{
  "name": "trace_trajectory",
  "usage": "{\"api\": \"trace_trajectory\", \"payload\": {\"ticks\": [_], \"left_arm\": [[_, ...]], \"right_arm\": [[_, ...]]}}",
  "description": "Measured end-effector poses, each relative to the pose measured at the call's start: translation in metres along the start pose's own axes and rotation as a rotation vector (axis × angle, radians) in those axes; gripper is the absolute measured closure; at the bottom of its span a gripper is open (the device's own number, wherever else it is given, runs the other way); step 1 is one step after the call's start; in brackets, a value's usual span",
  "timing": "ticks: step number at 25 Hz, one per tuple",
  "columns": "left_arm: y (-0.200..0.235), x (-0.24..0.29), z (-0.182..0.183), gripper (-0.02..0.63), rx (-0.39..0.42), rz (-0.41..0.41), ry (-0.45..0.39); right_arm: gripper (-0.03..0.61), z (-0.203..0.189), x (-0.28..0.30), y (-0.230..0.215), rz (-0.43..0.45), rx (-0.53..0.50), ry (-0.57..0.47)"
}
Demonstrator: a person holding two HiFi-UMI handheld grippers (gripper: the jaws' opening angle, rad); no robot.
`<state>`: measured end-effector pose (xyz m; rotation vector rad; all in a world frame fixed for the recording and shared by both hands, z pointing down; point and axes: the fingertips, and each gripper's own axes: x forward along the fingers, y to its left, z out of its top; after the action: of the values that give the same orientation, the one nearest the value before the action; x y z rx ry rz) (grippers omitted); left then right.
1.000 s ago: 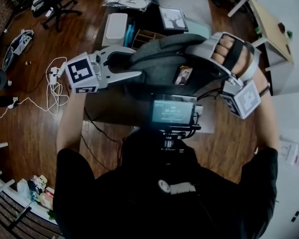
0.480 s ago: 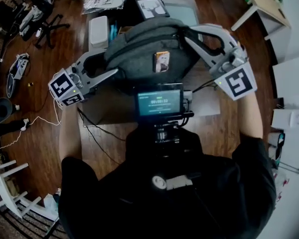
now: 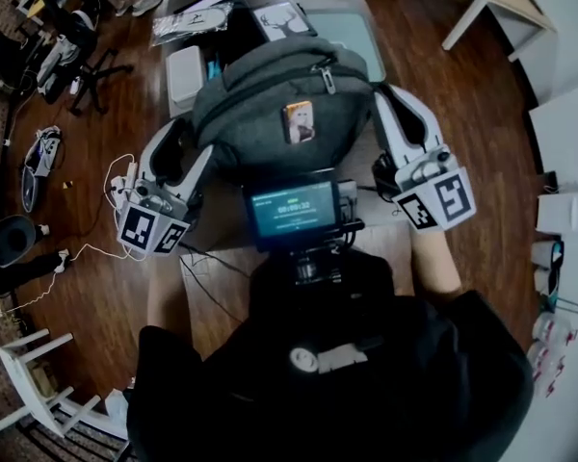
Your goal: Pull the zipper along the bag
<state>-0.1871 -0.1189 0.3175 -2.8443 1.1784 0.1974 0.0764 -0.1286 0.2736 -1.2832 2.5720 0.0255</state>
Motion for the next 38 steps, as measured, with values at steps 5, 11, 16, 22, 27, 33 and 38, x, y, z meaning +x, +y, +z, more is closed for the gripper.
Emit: {"api": "trace_trajectory", "payload": {"ticks": [5,11,16,22,27,33,38], "left_arm": [[-0.006,0.001,0.004,0.38,0.103,0.143,0.0],[-0.01,0.005,-0.001,0.492,0.127,0.113,0.036],[0.004,0.008,0.04,0.614,-0.023,0.155,-0.126],[0.03,0.052,0.122,0.614,0.089,0.489,-0.238],[0.002,0.109,0.142,0.614,0.164,0.429,-0.223],[0.004,0.125,0.138,0.614,0.16,0.41,-0.207],[0.013,0.125,0.138,0.614,0.168,0.418,-0.208]], "right_arm": [[0.525,-0.017,-0.011,0.003,-0.077,0.009,0.029],[0.569,-0.027,0.002,0.013,-0.122,-0.051,0.06],[0.569,-0.001,0.024,0.014,-0.156,-0.09,0.034],[0.569,0.039,0.07,0.012,-0.223,-0.206,0.001],[0.569,0.046,0.095,0.026,-0.215,-0.221,-0.015],[0.569,0.045,0.105,0.03,-0.2,-0.223,-0.014],[0.569,0.044,0.118,0.038,-0.177,-0.25,-0.01]]}}
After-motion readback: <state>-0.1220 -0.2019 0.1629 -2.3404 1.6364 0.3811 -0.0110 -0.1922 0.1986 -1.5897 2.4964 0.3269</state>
